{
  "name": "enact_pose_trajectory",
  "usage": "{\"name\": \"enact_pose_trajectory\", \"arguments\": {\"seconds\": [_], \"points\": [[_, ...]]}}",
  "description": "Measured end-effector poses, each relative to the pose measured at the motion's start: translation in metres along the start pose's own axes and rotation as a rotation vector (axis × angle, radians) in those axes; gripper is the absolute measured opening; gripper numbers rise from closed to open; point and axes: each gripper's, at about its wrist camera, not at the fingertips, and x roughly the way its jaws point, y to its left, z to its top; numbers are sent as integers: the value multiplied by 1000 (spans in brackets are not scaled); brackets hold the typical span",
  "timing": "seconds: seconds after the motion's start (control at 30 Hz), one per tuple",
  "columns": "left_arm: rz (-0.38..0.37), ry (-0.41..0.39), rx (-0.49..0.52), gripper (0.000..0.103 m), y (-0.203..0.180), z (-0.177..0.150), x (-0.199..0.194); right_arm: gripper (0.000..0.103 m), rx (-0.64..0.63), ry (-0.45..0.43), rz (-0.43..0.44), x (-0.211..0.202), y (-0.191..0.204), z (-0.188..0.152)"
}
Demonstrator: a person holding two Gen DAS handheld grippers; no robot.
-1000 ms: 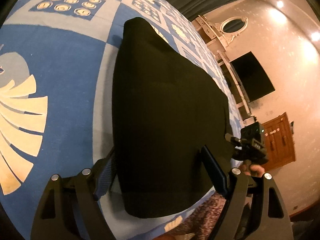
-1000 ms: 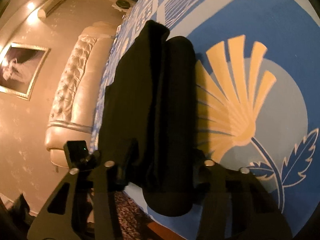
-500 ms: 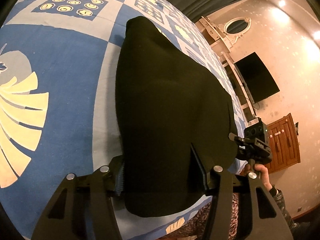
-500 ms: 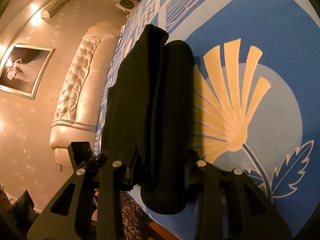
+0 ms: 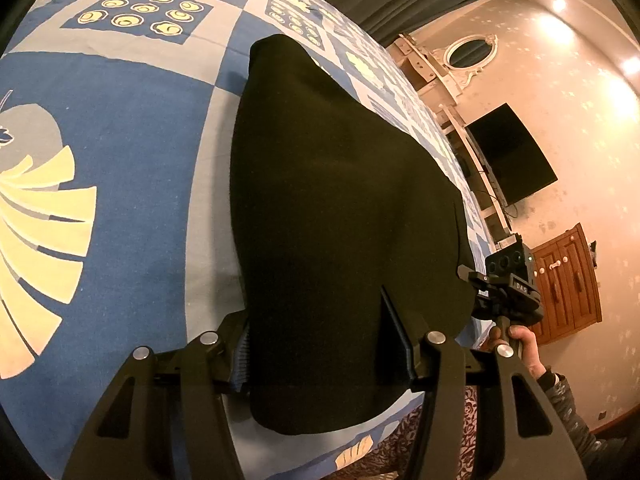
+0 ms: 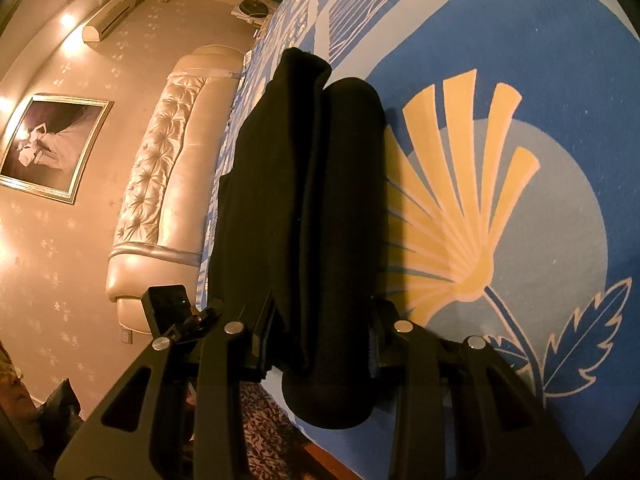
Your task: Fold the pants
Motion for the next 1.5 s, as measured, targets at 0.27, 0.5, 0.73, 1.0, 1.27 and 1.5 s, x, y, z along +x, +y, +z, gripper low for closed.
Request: {"name": "enact_pose_trajectory", "arguments": {"seconds": [0.27, 0.5, 0.73, 1.0, 1.27, 1.5], "points": [[-6, -2, 2, 56, 1, 0, -1, 34, 5, -2, 8, -2, 1, 0], [-17, 0, 0, 58, 2, 1, -1, 34, 13, -1, 19, -3, 0, -2], [-44, 9, 5, 58, 6, 1, -3, 34, 25, 6, 27, -4, 0, 0], [-33, -5, 25, 56, 4, -1, -5, 34, 7, 2, -10, -4, 5, 2], [-6, -34, 6, 56, 0, -9, -9, 37, -39, 61, 2, -2, 6, 11], [-135, -74, -43, 59, 22, 6, -35, 52, -57, 68, 47, -1, 6, 25]]}}
